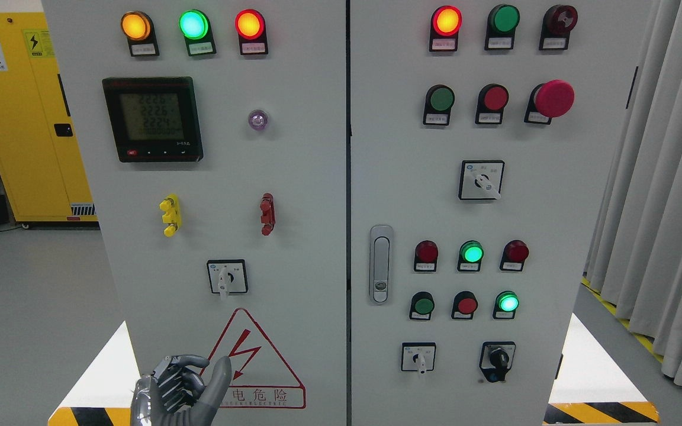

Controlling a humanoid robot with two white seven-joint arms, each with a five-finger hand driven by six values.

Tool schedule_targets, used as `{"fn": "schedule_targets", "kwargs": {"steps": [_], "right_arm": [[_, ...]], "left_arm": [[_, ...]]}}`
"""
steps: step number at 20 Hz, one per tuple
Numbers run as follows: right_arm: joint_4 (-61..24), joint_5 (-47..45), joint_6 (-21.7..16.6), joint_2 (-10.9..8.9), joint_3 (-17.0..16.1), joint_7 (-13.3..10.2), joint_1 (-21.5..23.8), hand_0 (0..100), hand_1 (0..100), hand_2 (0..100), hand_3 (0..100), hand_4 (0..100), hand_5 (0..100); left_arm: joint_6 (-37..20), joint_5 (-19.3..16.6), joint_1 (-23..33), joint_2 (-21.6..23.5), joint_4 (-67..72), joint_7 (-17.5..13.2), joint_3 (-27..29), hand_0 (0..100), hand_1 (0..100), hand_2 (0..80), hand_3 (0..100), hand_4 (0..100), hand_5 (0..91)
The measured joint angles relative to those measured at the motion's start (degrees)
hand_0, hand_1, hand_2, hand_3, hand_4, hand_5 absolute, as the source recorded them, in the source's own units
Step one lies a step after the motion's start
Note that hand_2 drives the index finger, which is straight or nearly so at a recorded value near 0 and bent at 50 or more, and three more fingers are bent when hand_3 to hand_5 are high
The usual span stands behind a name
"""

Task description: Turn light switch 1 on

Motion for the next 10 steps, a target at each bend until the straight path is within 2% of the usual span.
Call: {"fn": "schedule_targets", "kwargs": {"steps": [10], "right_arm": [[0.00, 0.00, 0.00, 0.00, 0.00, 0.00, 0.00, 0, 50, 4, 0, 0, 0]], "left_arm": [[3.76, -0.46, -2.85, -0.85, -0.06, 2.23, -0.65, 20, 75, 57.9, 89, 88, 85.7]]}}
